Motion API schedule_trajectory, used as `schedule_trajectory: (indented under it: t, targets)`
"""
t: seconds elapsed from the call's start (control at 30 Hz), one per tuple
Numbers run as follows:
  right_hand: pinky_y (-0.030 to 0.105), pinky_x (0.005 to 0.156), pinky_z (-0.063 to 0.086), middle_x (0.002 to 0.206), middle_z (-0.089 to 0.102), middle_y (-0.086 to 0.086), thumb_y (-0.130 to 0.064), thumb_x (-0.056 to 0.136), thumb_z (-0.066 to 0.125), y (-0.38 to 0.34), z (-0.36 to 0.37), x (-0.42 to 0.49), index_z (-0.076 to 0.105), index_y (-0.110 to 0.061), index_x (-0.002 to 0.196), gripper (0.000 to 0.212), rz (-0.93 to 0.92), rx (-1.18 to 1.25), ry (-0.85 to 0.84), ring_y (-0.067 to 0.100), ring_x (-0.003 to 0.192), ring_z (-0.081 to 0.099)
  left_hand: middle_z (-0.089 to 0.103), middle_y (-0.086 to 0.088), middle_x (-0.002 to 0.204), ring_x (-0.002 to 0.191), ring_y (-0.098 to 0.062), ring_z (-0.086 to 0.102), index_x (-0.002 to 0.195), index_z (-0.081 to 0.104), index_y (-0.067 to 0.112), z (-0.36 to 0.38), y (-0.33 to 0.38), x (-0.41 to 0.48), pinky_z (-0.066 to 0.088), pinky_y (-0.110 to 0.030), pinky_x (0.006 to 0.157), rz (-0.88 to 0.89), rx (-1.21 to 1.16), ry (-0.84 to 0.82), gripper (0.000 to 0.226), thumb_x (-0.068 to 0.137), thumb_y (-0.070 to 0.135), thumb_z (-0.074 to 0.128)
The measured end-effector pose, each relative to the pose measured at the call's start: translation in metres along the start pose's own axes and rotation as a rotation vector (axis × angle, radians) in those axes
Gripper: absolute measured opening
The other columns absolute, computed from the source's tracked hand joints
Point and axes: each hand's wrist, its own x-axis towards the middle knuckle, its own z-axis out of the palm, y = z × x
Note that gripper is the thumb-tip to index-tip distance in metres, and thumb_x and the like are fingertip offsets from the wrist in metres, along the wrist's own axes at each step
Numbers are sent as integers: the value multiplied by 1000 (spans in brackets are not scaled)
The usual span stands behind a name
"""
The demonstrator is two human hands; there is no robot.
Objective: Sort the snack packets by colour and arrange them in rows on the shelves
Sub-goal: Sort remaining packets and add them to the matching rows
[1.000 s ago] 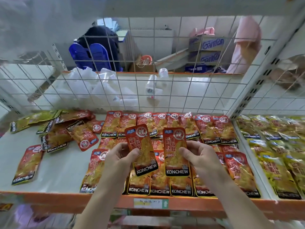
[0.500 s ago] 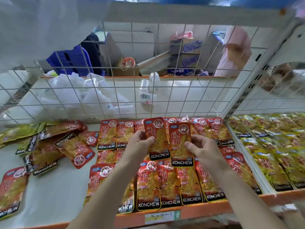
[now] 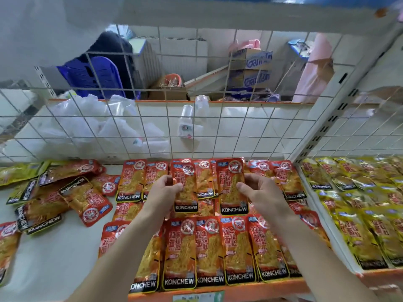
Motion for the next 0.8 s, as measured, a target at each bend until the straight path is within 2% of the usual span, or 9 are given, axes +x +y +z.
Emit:
schedule_trajectory:
  t: [0.03, 0.1, 0.2, 0.27, 0.4, 0.53, 0.63, 0.73, 0.8]
  targets:
    - [26, 86, 56, 97, 76, -5, -13, 97, 61, 0, -4, 1, 70, -24, 102, 15, -8, 18, -9, 10, 95, 71, 69, -16, 101, 85, -29, 69, 112, 59, 8, 2, 0, -2, 58, -45, 79, 8, -3, 9, 13, 99, 10, 57]
    - [24, 82, 56, 95, 76, -5, -12, 97, 60, 0, -11, 5, 70, -24, 98, 16, -5, 48, -28, 9, 93, 71, 68, -20, 104, 93, -36, 69, 110, 60, 7, 7, 2, -6, 56, -51, 89, 23, -1, 12, 12, 99, 10, 57]
    - [30, 87, 57, 98, 76, -1, -12, 98, 60, 4, -18, 13, 71, -19, 104, 14, -9, 48, -50, 13, 96, 71, 65, -26, 113, 110, -46, 62, 105, 62, 6, 18, 4, -10, 48, -60, 101, 45, -37, 26, 9, 98, 9, 56]
    - [32, 89, 57, 99, 75, -2, -13, 97, 60, 7, -21, 18, 70, -19, 105, 14, -18, 50, -56, 12, 97, 71, 65, -26, 113, 111, -46, 61, 105, 62, 6, 26, 6, -11, 48, -60, 101, 66, -54, 38, 9, 98, 8, 57]
    - [22, 79, 57, 96, 75, -3, -12, 98, 60, 7, -24, 24, 70, -20, 100, 14, -41, 52, -83, 8, 91, 71, 67, -23, 111, 105, -43, 65, 104, 64, 8, 35, 11, -8, 52, -59, 97, 109, -36, 73, 8, 97, 8, 60]
    - [22, 80, 58, 95, 75, -3, -12, 96, 62, 7, -27, 32, 70, -21, 99, 12, -40, 26, -88, 7, 88, 72, 69, -19, 108, 106, -40, 65, 105, 66, 13, 40, 15, -4, 51, -58, 97, 133, 25, 109, 9, 96, 14, 63]
    - [18, 77, 56, 96, 74, -4, -15, 96, 63, 7, -27, 38, 69, -23, 99, 11, -59, -28, -80, 7, 90, 70, 67, -16, 104, 100, -35, 65, 99, 65, 15, 41, 16, 0, 56, -48, 89, 159, 103, 130, 4, 95, 14, 65]
    - [26, 84, 57, 98, 73, -2, -16, 95, 64, 7, -23, 44, 71, -15, 107, 13, -87, -107, -58, 13, 95, 69, 65, -12, 99, 86, -24, 62, 94, 63, 15, 42, 18, 4, 50, -29, 66, 187, 188, 154, 4, 94, 12, 66]
    - [31, 87, 58, 99, 72, -1, -18, 95, 64, 6, -19, 47, 70, -12, 111, 18, -91, -142, -52, 16, 96, 68, 65, -10, 98, 87, -23, 62, 94, 63, 17, 41, 18, 8, 48, -27, 64, 196, 243, 153, 5, 94, 14, 67]
